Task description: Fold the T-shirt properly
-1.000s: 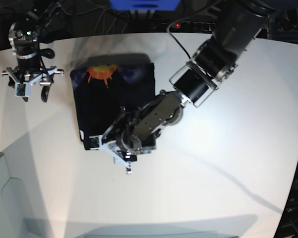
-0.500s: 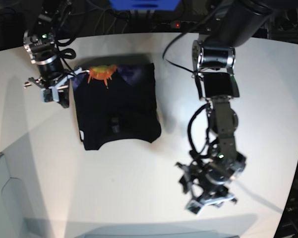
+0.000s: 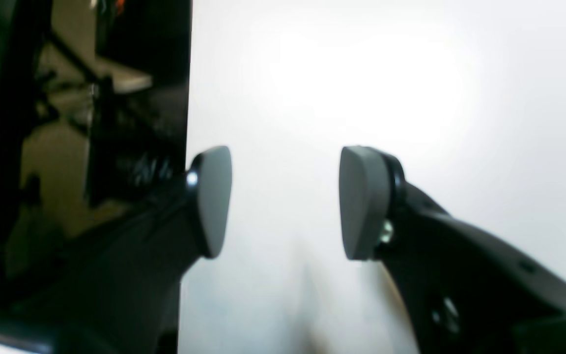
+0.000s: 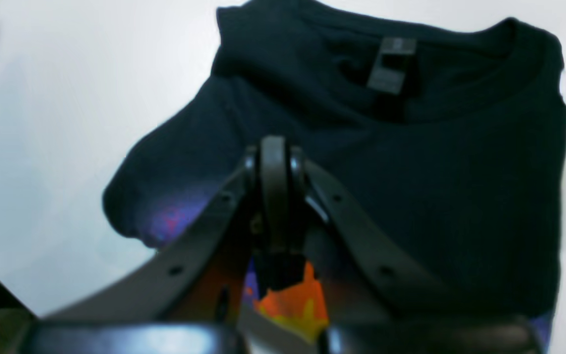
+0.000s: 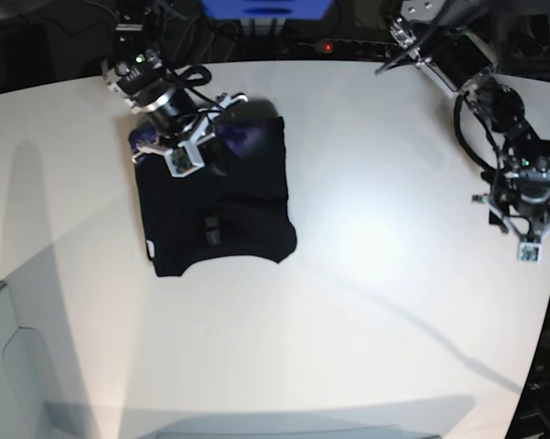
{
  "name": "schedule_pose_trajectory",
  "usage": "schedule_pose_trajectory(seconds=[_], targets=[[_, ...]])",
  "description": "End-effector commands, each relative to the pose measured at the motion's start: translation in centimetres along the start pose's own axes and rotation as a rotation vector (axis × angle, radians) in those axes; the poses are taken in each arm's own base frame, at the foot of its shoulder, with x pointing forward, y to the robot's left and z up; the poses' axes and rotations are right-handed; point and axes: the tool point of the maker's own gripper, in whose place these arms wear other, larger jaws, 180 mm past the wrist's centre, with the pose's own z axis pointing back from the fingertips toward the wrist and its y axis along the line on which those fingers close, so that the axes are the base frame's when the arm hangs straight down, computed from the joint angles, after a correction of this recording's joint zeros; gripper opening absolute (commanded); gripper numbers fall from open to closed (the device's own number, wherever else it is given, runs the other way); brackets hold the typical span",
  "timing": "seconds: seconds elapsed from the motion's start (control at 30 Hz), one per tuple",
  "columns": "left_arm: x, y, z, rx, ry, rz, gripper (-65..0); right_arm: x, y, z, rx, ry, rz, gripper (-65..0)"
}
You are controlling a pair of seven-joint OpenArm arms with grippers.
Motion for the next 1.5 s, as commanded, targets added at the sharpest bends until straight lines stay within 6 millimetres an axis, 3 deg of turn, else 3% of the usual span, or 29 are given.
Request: schedule_pose_trajectory(seconds=[0.0, 0.2, 0.4, 0.57, 0.73, 0.83, 1.0, 1.13, 1.37, 1.47], targets=[[0.4, 1.4, 0.7, 0.037, -0.027, -0.006, -31.3, 0.9, 1.0, -0.1, 0.037, -0.044, -0.007, -65.0], [-3.6, 3.4, 2.3, 0.100, 0.043, 0.008, -31.3, -2.9, 2.3, -1.3, 0.087, 0.043, -0.073, -65.0], [-5.7, 4.2, 2.8, 0.121, 0.088, 0.018, -31.3, -4.6, 3.1, -1.2, 0.105, 0.000, -0.133, -65.0], [-6.8, 4.4, 3.1, 0.128, 0.111, 0.026, -31.3, -2.0, 2.9, -0.4, 0.092, -0.095, -0.114, -65.0], [-7.6, 4.9, 3.7, 0.146, 0.125, 0.028, -31.3, 3.6, 3.3, -0.1, 0.106, -0.223, -0.025, -65.0], [-7.8, 5.1, 4.0, 0.155, 0.127, 0.029, -31.3, 6.1, 3.3, -1.2, 0.125, -0.275, 0.017, -65.0], [-9.3, 4.9, 4.5, 0.151, 0.164, 0.002, -31.3, 7.2, 2.8, -4.5, 0.153, -0.218, 0.068, -65.0], [-11.1, 5.9, 5.3, 0.176, 0.203, 0.015, -31.3, 6.1, 2.4, -7.1, 0.178, -0.175, 0.047, -65.0], [-13.6, 8.6, 6.9, 0.253, 0.253, 0.081, -31.3, 1.2, 3.0, -11.2, 0.247, -0.030, -0.038, -65.0], [-14.5, 9.6, 7.6, 0.284, 0.267, 0.106, -31.3, 0.0, 3.7, -12.2, 0.275, -0.034, -0.083, -65.0]])
